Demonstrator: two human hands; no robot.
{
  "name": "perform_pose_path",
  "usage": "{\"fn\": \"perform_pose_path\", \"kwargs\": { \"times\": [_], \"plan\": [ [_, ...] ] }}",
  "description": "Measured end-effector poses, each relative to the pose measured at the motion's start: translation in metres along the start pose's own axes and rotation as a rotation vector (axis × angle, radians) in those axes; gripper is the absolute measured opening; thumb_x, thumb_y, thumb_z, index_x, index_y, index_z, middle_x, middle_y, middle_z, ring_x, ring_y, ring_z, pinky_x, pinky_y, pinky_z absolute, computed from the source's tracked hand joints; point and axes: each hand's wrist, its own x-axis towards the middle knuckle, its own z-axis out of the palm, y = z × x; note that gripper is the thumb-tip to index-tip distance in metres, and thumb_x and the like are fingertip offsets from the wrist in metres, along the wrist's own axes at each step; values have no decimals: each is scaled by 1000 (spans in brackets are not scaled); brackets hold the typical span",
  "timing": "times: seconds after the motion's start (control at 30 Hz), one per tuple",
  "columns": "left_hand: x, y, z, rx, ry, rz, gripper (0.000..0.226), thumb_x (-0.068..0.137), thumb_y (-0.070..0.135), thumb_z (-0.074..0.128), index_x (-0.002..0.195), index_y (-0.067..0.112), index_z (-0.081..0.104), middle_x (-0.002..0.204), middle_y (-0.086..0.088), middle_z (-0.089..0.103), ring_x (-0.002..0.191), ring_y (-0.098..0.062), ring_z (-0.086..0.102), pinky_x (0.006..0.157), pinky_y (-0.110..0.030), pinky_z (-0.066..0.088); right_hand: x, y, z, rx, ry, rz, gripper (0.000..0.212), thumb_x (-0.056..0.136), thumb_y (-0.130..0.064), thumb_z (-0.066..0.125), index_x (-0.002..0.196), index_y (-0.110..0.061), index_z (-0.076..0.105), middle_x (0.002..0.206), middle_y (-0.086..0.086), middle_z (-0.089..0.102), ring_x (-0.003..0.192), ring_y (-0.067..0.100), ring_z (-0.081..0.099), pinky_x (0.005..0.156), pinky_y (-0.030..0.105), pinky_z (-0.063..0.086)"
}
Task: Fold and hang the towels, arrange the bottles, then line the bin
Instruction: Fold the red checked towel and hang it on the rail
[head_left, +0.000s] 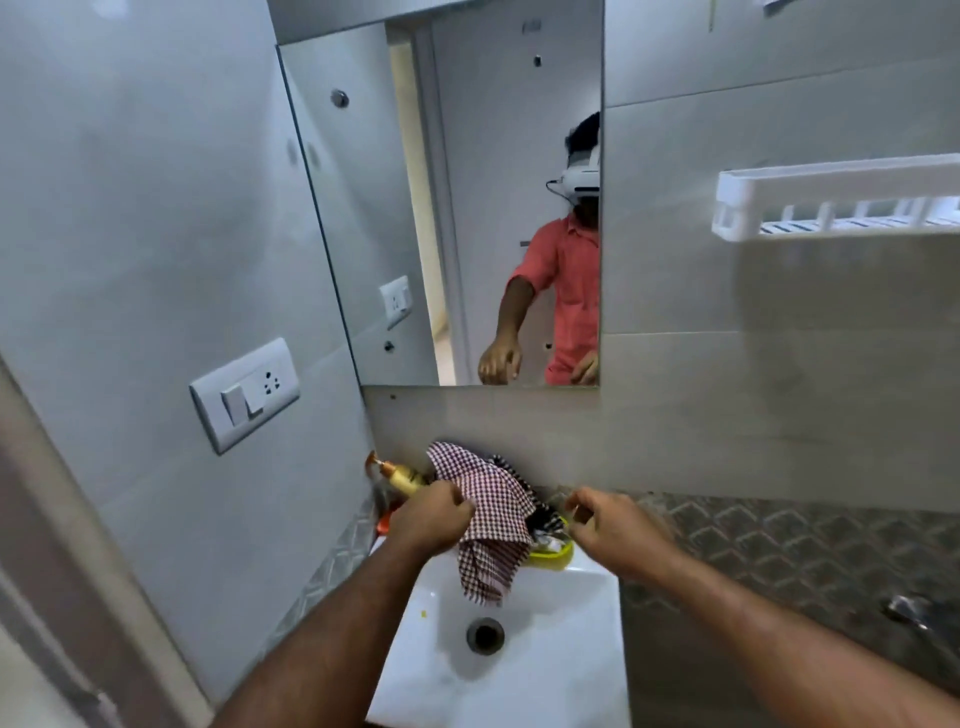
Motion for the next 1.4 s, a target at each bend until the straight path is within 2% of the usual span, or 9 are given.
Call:
{"fn": "perform_pose_path", "kwargs": {
  "times": [0.13, 0.27, 0.4, 0.53, 0.73, 0.93, 1.23, 1.33, 1.4],
  "plan": [
    [44, -50, 14, -57, 36, -144, 44, 92, 57, 47, 99, 19, 68, 106, -4, 74, 100, -29, 69, 88, -38, 55, 43, -29, 55, -63, -118, -35, 40, 86, -45, 60, 124, -32, 62, 121, -13, 69, 114, 11, 63, 97, 34, 48],
    [76, -73, 39, -534, -56, -266, 40, 94, 49, 58, 113, 15, 67, 115, -6, 72, 96, -27, 65, 83, -37, 53, 70, -46, 110, -129, -111, 33, 50, 91, -38, 58, 139, -30, 50, 142, -7, 55, 125, 20, 59, 99, 39, 50],
    [89, -77, 50, -978, -264, -446, 35, 99, 40, 60, 126, 19, 56, 115, -4, 72, 100, -28, 68, 72, -37, 51, 83, -54, 142, -311, -32, 32, 50, 79, -34, 62, 126, -27, 48, 125, -2, 53, 105, 27, 63, 77, 42, 51],
    [97, -73, 56, -1014, -342, -496, 28, 98, 32, 67, 118, 15, 61, 110, -5, 73, 93, -22, 65, 67, -33, 47, 91, -49, 157, -325, 68, 14, 32, 82, -31, 59, 114, -28, 54, 114, -6, 59, 103, 21, 62, 77, 38, 48],
    [107, -50, 52, -928, -115, -326, 19, 97, 29, 62, 88, 13, 63, 87, -6, 69, 76, -20, 60, 62, -29, 40, 95, -37, 132, -164, 201, 15, 26, 93, -32, 51, 114, -30, 65, 112, -8, 69, 102, 21, 68, 79, 39, 53],
    [97, 3, 9, -758, 111, -175, 37, 78, 44, 62, 57, 14, 56, 55, 4, 59, 61, -22, 55, 60, -33, 38, 109, -42, 53, 351, 290, 56, 12, 99, -29, 53, 104, -31, 64, 99, -9, 74, 94, 18, 67, 78, 39, 52],
    [46, 147, -91, -441, 475, 99, 48, 96, 50, 47, 62, 18, 58, 72, 1, 67, 72, -24, 61, 66, -33, 45, 99, -61, -119, 734, 579, -160, 23, 99, -9, 51, 106, -21, 70, 104, -3, 75, 102, 16, 69, 96, 38, 55],
    [28, 192, -108, -344, 698, 218, 45, 102, 53, 37, 92, 21, 66, 92, -2, 69, 80, -26, 63, 69, -35, 43, 81, -58, -182, 770, 678, -186, 24, 104, -11, 50, 104, -23, 71, 101, -6, 76, 98, 12, 71, 92, 32, 56],
    [18, 221, -113, -539, 754, 482, 34, 98, 53, 39, 111, 26, 55, 104, -2, 66, 88, -25, 64, 70, -36, 44, 68, -52, -220, 784, 673, -216, 21, 106, -18, 54, 97, -23, 71, 94, -8, 76, 87, 5, 70, 84, 29, 56]
  ]
}}
